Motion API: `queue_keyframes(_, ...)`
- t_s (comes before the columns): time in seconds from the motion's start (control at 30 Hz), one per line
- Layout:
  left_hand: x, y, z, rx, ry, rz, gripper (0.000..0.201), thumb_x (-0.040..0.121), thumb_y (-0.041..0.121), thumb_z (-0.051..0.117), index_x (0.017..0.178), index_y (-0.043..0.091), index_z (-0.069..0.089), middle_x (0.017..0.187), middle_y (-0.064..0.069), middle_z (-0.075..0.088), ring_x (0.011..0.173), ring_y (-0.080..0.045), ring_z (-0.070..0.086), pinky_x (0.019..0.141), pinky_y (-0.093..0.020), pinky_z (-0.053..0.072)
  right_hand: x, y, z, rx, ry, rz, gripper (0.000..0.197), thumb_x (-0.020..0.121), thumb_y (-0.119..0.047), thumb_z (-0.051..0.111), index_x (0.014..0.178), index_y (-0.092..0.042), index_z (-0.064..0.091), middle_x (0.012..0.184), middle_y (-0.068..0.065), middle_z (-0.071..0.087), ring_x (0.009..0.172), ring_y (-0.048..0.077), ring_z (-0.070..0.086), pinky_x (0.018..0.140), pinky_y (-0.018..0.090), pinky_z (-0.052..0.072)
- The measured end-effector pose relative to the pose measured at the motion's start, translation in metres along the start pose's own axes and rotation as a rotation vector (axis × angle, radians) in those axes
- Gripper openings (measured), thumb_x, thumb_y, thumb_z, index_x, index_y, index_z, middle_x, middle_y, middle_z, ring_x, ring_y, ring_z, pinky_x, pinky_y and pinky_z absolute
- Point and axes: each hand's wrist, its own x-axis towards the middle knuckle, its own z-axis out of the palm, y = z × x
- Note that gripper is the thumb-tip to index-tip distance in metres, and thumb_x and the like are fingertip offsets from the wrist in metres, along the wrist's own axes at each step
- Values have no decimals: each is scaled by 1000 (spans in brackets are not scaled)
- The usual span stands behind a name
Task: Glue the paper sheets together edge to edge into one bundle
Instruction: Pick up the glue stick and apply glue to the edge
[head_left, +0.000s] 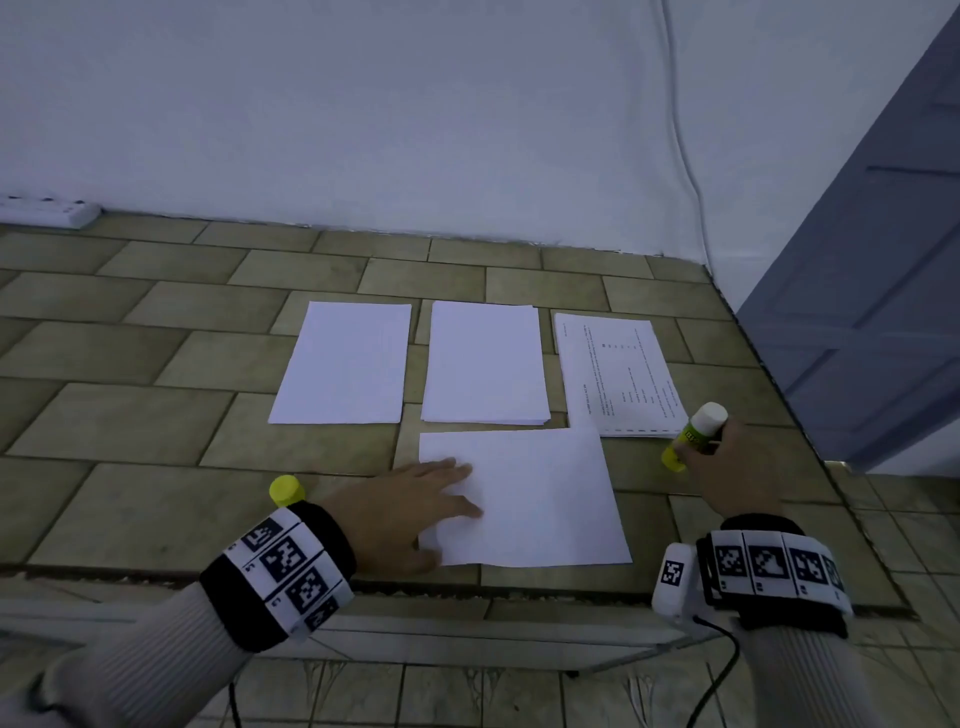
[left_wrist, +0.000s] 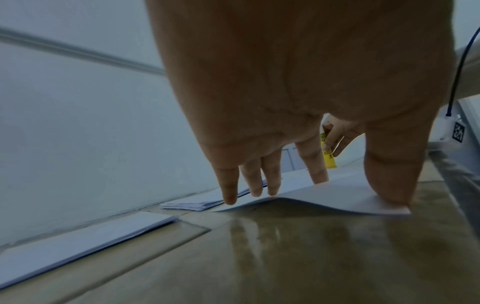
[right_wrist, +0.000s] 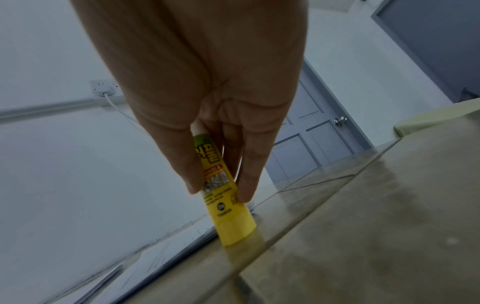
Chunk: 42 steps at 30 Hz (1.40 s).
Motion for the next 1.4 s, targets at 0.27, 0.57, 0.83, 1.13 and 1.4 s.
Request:
queue_keyframes(0.27,-7,5,3,-112,62,-65,63,89,43,43,149,30,28,162,7,-4,146,-6,-12,123,-36,6,-1,-1,-2,1,-27,-29,39,83,-5,69,116,5,52,111,23,60,95,32,57,76,31,40)
queue_keyframes(0.57,6,13,21,-3,117,-476,141,41,86,-36,155,17,11,164,-4,2,150,-18,0,121,-47,6,-23,-43,12,67,-293,-330,30,83,-27,73,108,-22,57,95,-5,62,78,4,60,55,4,42)
queue_keyframes(0.83,-3,10,30,16,112,-451,110,59,73,-11,155,20,-1,163,0,-14,149,-17,-13,121,-48,1,-36,-68,42,261,-283,-389,22,77,-26,78,95,-23,66,85,-13,64,76,3,58,61,7,41)
queue_keyframes(1.13,1,-7,56,-9,375,-351,91,84,81,22,141,13,46,152,-6,39,145,-25,26,114,-59,24,-50,-107,82,462,-372,-460,23,73,-3,77,91,-12,65,92,5,68,80,13,66,69,15,52)
queue_keyframes(1.4,0,-14,71,-16,473,-292,93,87,79,14,152,15,30,161,-2,17,150,-20,6,118,-50,-1,-54,-135,113,157,-422,-684,19,80,-13,71,93,-10,58,96,9,60,82,18,56,76,28,47)
